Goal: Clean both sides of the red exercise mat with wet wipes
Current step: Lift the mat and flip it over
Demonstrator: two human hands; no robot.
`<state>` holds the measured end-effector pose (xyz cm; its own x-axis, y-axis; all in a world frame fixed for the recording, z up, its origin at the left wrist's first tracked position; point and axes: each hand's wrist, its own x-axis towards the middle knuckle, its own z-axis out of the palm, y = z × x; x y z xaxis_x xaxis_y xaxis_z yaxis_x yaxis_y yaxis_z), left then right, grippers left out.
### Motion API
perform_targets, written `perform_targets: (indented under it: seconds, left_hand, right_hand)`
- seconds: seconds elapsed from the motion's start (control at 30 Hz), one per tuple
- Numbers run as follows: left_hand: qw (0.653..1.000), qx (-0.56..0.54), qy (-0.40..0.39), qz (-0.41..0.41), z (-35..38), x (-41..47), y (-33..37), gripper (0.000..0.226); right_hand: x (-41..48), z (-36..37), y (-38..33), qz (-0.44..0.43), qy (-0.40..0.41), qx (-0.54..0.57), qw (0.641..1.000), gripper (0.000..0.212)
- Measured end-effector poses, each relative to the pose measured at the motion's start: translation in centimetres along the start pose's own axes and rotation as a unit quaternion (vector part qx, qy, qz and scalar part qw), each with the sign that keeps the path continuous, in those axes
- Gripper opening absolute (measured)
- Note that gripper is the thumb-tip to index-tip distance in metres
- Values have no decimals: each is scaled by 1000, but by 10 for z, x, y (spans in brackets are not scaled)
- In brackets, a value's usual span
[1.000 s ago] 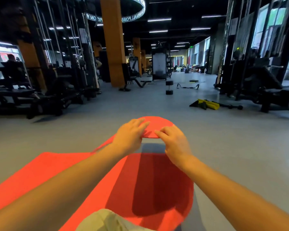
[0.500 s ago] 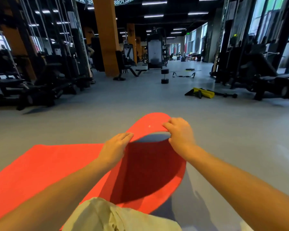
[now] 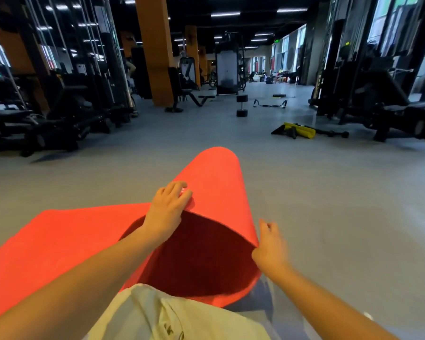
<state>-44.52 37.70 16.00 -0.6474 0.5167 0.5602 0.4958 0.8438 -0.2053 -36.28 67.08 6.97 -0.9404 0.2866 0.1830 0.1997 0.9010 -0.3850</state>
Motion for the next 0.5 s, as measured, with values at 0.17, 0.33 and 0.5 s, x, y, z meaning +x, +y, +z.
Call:
perform_targets:
  seconds: [0.17,0.33,0.5]
  left_hand:
    - [998,65,13,16,-4,6,4,12]
    - [997,46,7,-65,-24,39,24,66]
    - [993,-41,105,-38,-39,74,48,57]
  right_hand:
    - [9,0,-8,41,-75,40,996,36]
    - [76,-81,-62,-145,113,-122,975,18]
    - [109,-133,-112,-276,280,-179,902,28]
